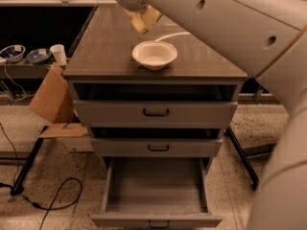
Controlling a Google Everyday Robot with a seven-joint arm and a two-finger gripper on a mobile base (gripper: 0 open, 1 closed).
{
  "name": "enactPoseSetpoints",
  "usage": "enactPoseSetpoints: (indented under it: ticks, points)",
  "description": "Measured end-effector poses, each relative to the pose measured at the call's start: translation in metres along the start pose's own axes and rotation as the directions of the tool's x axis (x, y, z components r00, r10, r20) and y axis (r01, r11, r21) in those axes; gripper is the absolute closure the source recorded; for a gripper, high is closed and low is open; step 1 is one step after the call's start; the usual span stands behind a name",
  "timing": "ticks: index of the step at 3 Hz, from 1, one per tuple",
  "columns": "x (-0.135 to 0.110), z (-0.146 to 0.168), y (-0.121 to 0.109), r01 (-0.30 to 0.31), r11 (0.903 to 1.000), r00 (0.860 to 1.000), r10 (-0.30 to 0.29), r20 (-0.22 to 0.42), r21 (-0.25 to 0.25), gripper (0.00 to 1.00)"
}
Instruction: Pick sponge from bottom drawer and place on counter
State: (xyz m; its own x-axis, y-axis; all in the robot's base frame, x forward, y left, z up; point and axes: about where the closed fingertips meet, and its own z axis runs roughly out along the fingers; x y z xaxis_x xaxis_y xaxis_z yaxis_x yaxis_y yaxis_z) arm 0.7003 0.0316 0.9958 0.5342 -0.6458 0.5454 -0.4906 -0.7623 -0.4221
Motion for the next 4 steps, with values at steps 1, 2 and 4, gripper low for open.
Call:
enactPoseSetpoints:
  ticks: [1, 2, 4]
  points:
    - [0.022, 0.017, -0.025, 0.062, 0.9979, 0.997, -0.063, 0.034, 0.018, 1.0]
    - [0.03, 0.052, -0.053, 0.133, 0.9908, 0.985, -0.135, 0.104, 0.026, 1.0]
    - [0.058, 0.085, -0.056, 0.014, 0.9999, 0.991, -0.014, 0.136, 0.0, 1.0]
